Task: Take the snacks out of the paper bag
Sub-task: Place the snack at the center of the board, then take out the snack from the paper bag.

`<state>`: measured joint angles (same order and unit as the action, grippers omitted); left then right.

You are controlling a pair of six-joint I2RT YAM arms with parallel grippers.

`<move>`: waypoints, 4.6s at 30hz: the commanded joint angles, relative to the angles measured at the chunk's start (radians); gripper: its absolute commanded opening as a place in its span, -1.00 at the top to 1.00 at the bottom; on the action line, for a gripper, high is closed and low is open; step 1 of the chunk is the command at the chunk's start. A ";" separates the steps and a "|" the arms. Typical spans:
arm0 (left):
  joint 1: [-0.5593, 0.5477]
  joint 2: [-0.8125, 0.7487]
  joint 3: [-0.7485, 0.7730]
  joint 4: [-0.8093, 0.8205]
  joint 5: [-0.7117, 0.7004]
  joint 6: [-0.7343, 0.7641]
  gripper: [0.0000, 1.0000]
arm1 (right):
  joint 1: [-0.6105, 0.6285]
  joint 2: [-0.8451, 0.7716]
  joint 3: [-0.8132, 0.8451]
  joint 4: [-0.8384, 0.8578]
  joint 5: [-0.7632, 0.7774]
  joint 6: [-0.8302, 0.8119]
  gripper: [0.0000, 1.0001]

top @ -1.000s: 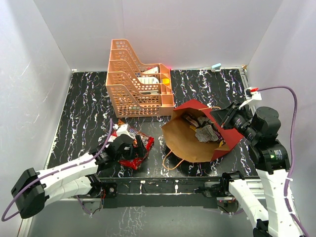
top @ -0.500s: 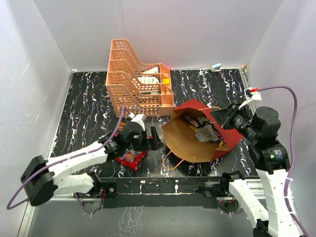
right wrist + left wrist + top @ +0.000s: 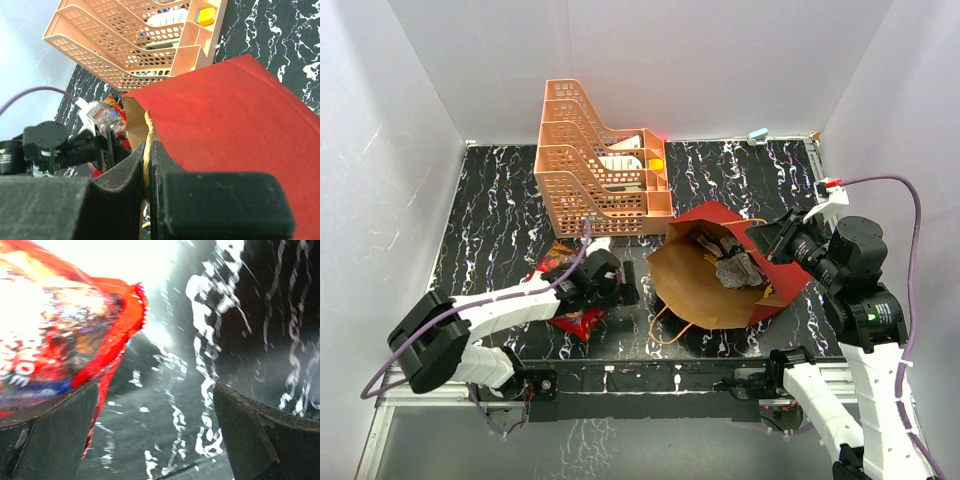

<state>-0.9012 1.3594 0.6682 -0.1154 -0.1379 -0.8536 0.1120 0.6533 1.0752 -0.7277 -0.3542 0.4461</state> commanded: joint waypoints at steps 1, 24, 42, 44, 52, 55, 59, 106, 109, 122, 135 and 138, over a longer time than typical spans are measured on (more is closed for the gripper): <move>0.131 -0.101 -0.038 -0.191 -0.191 0.094 -0.97 | 0.001 -0.008 0.026 0.037 0.010 -0.007 0.85; 0.050 -0.396 0.114 0.182 0.436 0.234 -0.97 | 0.002 -0.052 -0.044 0.018 -0.255 -0.107 0.85; -0.499 0.127 0.227 0.647 -0.243 0.587 -0.75 | 0.001 -0.078 0.003 -0.039 -0.329 -0.128 0.85; -0.502 0.184 0.240 0.687 -0.292 0.589 -0.63 | 0.002 -0.079 0.014 -0.045 -0.312 -0.127 0.85; -0.505 0.364 0.170 1.008 -0.452 0.647 -0.33 | 0.001 -0.072 0.045 0.007 -0.208 -0.027 0.85; -0.506 0.438 0.198 1.050 -0.477 0.663 -0.38 | 0.002 -0.072 0.040 0.061 -0.224 0.000 0.85; -0.498 0.536 0.266 1.070 -0.492 0.681 -0.40 | 0.001 -0.061 0.051 0.066 -0.238 0.001 0.85; -0.405 0.800 0.605 0.824 -0.434 0.522 0.72 | 0.001 -0.024 0.114 -0.024 -0.192 -0.033 0.85; -0.405 0.756 0.576 0.808 -0.398 0.521 0.91 | 0.001 -0.023 0.119 -0.034 -0.183 -0.038 0.85; -0.405 0.479 0.444 0.572 -0.177 0.452 1.00 | 0.002 -0.005 0.133 -0.058 -0.129 -0.067 0.85; -0.405 0.051 0.302 0.241 -0.037 0.470 1.00 | 0.003 -0.061 0.075 -0.034 0.024 -0.027 0.85; -0.404 -0.080 0.311 0.089 0.014 0.515 1.00 | 0.002 -0.074 0.075 -0.030 0.048 -0.009 0.85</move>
<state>-1.3052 1.4517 0.9730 0.1696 -0.2142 -0.3939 0.1120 0.6033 1.1481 -0.8272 -0.3664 0.4053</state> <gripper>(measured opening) 0.013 0.080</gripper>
